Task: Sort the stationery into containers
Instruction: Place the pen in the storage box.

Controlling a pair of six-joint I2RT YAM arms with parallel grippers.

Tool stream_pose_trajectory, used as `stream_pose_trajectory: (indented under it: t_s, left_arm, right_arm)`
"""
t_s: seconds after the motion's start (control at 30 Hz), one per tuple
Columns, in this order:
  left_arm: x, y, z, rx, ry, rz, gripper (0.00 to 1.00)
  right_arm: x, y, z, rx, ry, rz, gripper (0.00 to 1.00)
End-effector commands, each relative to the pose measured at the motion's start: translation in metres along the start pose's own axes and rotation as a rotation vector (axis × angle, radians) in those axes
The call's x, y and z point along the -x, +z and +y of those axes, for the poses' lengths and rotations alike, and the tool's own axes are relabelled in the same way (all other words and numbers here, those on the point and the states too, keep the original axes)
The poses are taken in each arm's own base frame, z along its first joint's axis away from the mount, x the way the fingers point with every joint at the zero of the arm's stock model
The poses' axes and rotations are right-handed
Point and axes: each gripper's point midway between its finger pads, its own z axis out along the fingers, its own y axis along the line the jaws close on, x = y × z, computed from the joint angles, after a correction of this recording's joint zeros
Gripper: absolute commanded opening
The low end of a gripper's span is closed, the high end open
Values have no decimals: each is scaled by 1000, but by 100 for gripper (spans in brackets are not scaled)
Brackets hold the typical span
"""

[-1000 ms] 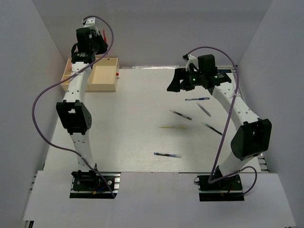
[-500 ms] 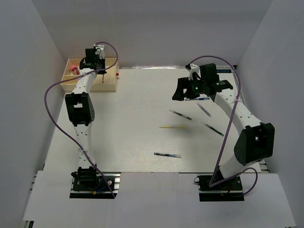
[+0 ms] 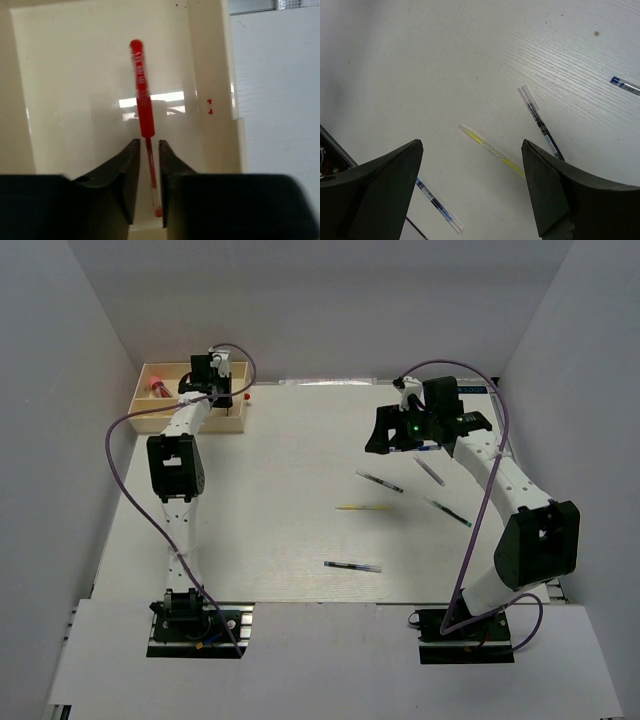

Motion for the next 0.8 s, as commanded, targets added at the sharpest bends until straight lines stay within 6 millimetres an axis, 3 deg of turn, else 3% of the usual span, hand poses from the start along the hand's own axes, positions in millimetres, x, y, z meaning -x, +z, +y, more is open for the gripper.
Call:
stream_pose_trajectory:
  t_s: [0.0, 0.07, 0.17, 0.27, 0.3, 0.37, 0.4, 0.5, 0.53, 0.6, 0.63, 0.7, 0.73, 0.77]
  left_arm:
    - [28, -12, -15, -39, 15, -67, 36]
    - [31, -13, -15, -40, 2, -75, 46]
    - [49, -21, -16, -39, -6, -118, 52]
    - [81, -46, -17, -38, -6, -193, 58]
    - [106, -68, -17, -36, 1, -252, 59]
    - [132, -93, -22, -54, -7, -315, 59]
    - [155, -121, -25, -63, 1, -371, 59]
    - [181, -164, -30, -94, -1, -433, 60]
    - [187, -190, -37, -151, 13, -442, 60]
    - [184, -212, -56, -244, 45, -429, 64]
    - [174, -232, -72, -324, 74, -401, 64]
    - [158, -249, -84, -383, 102, -367, 65]
    - [158, -277, -91, -407, 118, -388, 67]
    - [125, -269, -101, -463, 99, -317, 67]
  right_arm:
    - [12, -13, 7, 10, -34, -59, 86]
    - [12, -15, 6, 7, -39, -65, 86]
    - [7, -14, 5, 6, -57, -57, 83]
    - [1, -15, 6, 13, -109, -40, 68]
    - [-1, -15, 6, 16, -145, -35, 60]
    - [-11, -16, 1, 5, -195, 6, 50]
    - [-17, -14, -1, 3, -219, 31, 48]
    - [-45, -5, -6, 12, -355, 136, 39]
    - [-58, -2, -12, 4, -392, 179, 38]
    - [-84, 4, -13, 29, -498, 279, 36]
    - [-98, 7, -13, 29, -538, 327, 35]
    - [-114, 9, -10, 50, -610, 380, 34]
    - [-126, 12, -5, 57, -647, 409, 37]
    - [-129, 14, -4, 51, -668, 412, 38]
